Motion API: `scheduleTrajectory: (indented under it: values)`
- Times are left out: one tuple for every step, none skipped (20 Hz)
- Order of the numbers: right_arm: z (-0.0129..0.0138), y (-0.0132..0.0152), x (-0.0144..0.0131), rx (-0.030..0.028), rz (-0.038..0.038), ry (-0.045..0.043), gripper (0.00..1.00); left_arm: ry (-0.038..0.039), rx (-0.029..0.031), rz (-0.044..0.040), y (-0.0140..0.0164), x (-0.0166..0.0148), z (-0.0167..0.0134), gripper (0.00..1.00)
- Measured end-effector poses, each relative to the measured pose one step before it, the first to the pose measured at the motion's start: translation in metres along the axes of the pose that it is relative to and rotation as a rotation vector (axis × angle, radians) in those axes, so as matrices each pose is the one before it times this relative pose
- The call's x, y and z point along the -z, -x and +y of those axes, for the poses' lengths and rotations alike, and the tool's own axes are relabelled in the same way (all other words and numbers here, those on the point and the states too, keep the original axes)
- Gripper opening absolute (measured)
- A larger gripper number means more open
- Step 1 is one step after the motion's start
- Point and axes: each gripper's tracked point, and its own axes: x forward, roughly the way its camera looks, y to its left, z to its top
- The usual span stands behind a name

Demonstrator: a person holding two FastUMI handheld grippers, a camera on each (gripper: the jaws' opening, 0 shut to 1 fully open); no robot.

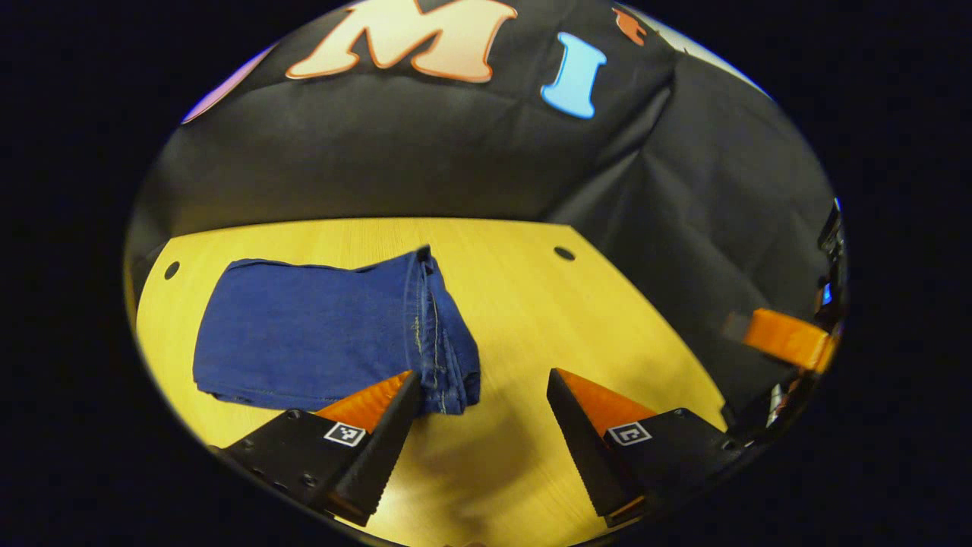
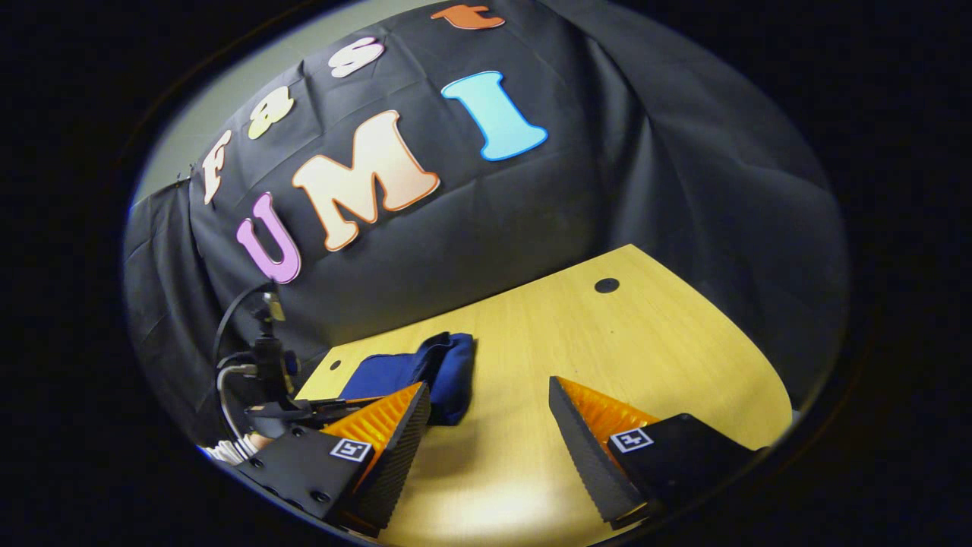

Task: Grasp the waist and the cuffs of the jeans and fold them to make the two legs overlap; first hold the waist and fold one-third of the jeans toward the cuffs, then hold the cuffs and fold the remaining one-third in the same direction to finish folding.

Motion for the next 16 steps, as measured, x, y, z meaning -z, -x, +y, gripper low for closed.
scheduleTrajectory:
  values:
    - [0.00881, 0.00019, 0.00344, -0.00812, 0.00322, -0.00014, 0.98, 0.00021, -0.01672, -0.03442, 0.01779, -0.0066, 0.00737, 0.95]
    - [0.00931, -0.00001, 0.00125, -0.00799, -0.00149, 0.00127, 0.98, -0.00288, -0.02375, -0.02762, 0.02156, -0.00663, 0.00973, 0.96]
    - [0.00999, 0.00044, 0.00147, -0.00807, -0.00245, 0.00352, 0.98, -0.00412, -0.02978, -0.02162, 0.02097, -0.00559, 0.01059, 0.95]
    - [0.00943, -0.00071, 0.00153, -0.00924, 0.00166, 0.00239, 0.97, -0.00052, -0.03378, -0.0171, 0.01686, -0.00428, 0.01353, 0.95]
    - [0.01095, 0.00023, 0.00182, -0.0135, 0.00243, 0.001, 0.97, 0.0011, -0.02867, -0.01245, 0.01453, -0.00233, 0.01174, 0.95]
    - [0.01021, -0.00025, -0.00053, -0.01062, -0.00455, 0.00286, 0.98, 0.00378, -0.03101, -0.01551, 0.01508, -0.0025, 0.0136, 0.95]
    - [0.00921, 0.00067, -0.00201, -0.01023, -0.00781, 0.00409, 0.98, 0.00555, -0.03084, -0.00964, 0.01223, -0.00018, 0.01367, 0.95]
    - [0.00831, -0.00034, -0.00103, -0.00901, -0.00478, 0.00595, 0.98, 0.00373, -0.02999, -0.00304, 0.01018, 0.00277, 0.01542, 0.95]
    - [0.00623, -0.00031, 0.0013, -0.00422, -0.00217, 0.00775, 0.98, 0.00179, -0.02465, -0.00556, 0.00751, 0.00228, 0.01181, 0.95]
    - [0.00553, -0.00121, 0.00123, -0.00181, -0.00057, 0.0077, 0.98, 0.00426, -0.01914, -0.00307, 0.00277, 0.00181, 0.00405, 0.95]
    - [0.00431, -0.00017, 0.00182, 0.00057, 0.0015, 0.00509, 0.98, 0.00885, -0.01001, -0.00141, 0.00364, 0.0042, 0.006, 0.95]
    - [0.00461, 0.00004, 0.00163, -0.00536, 0.00521, 0.00032, 0.98, 0.01227, -0.00355, -0.00239, 0.00261, 0.00232, 0.00623, 0.95]
    - [0.00555, 0.00028, 0.00138, -0.00417, 0.00157, 0.00051, 0.98, 0.01443, -0.00298, 0.00051, 0.00278, 0.00141, 0.00438, 0.95]
    - [0.00293, 0.00002, -0.0002, 0.00009, -0.00042, 0.00452, 0.98, 0.01534, -0.00104, 0.00646, 0.00071, 0.00208, 0.0035, 0.95]
    - [0.00345, 0.00125, 0.00119, -0.00102, 0.00019, 0.00733, 0.98, 0.01142, -0.00183, -0.00156, 0.00082, 0.00067, 0.00215, 0.95]
    - [0.00304, 0.00126, 0.00013, 0.00087, -0.00288, 0.00724, 0.98, 0.00673, 0.00339, -0.01039, -0.00001, -0.0024, 0.00222, 0.95]
